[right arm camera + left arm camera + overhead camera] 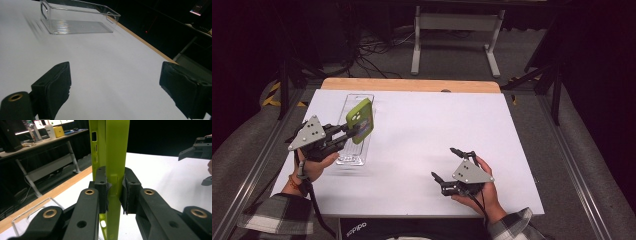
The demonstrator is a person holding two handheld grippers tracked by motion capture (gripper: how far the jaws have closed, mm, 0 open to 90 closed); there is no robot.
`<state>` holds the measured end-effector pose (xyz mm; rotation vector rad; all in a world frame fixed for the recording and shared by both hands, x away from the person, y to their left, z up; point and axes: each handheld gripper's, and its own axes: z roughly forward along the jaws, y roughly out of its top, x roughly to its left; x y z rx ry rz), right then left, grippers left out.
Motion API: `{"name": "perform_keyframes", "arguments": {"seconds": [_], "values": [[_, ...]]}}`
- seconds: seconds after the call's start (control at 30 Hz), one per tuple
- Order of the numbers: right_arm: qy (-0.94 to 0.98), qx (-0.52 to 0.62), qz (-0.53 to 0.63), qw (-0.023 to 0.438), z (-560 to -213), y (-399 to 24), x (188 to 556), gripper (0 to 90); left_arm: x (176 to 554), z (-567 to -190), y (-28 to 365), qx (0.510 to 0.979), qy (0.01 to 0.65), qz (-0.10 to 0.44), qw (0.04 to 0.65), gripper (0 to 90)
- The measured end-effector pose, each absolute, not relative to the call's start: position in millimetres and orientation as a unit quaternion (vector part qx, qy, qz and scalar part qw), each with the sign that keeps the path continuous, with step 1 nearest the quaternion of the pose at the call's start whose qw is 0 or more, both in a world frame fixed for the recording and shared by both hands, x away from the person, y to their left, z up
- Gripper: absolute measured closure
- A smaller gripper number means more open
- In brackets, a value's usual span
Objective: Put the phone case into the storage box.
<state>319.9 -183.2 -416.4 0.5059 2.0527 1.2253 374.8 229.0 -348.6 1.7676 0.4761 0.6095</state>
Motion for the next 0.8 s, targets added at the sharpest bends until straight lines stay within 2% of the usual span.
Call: {"name": "perform_keyframes", "arguments": {"seconds": [0.8], "values": [[0.793, 0.193, 0.463, 0.345, -418, -181, 322, 11.2, 395, -355, 241, 0.758, 0.228, 0.259, 0.554, 78.0]]}}
